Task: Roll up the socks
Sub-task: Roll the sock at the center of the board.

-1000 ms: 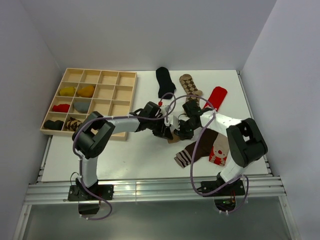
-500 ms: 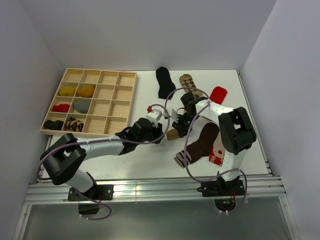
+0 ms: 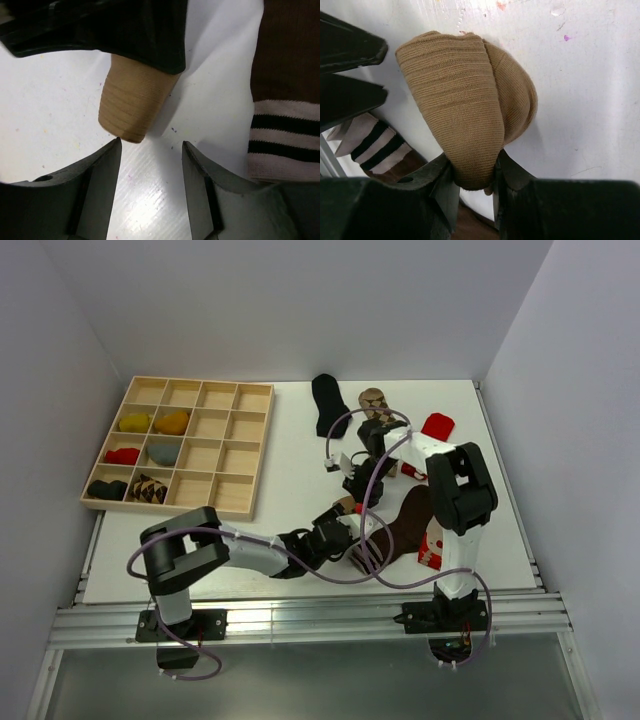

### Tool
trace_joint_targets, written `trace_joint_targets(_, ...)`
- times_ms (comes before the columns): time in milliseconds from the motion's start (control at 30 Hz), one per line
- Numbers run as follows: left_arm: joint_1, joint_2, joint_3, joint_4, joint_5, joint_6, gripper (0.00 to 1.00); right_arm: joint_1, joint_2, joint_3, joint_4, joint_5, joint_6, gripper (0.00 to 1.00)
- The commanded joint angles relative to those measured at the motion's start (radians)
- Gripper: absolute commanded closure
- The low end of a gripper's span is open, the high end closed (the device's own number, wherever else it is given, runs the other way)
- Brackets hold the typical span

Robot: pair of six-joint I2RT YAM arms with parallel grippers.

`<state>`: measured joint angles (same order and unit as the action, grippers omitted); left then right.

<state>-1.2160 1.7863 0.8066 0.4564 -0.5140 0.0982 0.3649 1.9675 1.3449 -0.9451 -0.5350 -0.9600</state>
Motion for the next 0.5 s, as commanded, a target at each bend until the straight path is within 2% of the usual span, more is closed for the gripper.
trace_joint_targets(0,-0.019,0.053,0.045,0.137,-0.099,0.168,0.43,-0.012,0.045,0.025,-0.098,0.063,-0.016,0.88)
trace_joint_targets(67,-0.019,0.079,0.058,0.176,-0.103,0.196,0.40,-0.012,0.056,0.031,-0.112,0.067,-0.019,0.88)
trace_joint_targets(267,0.001,0.160,0.117,0.195,-0.052,0.251,0.39,-0.011,0.082,0.059,-0.162,0.070,-0.029,0.88)
trace_joint_targets(467,0.035,0.214,0.163,0.162,0.040,0.268,0.39,-0.012,0.111,0.091,-0.207,0.070,-0.043,0.88)
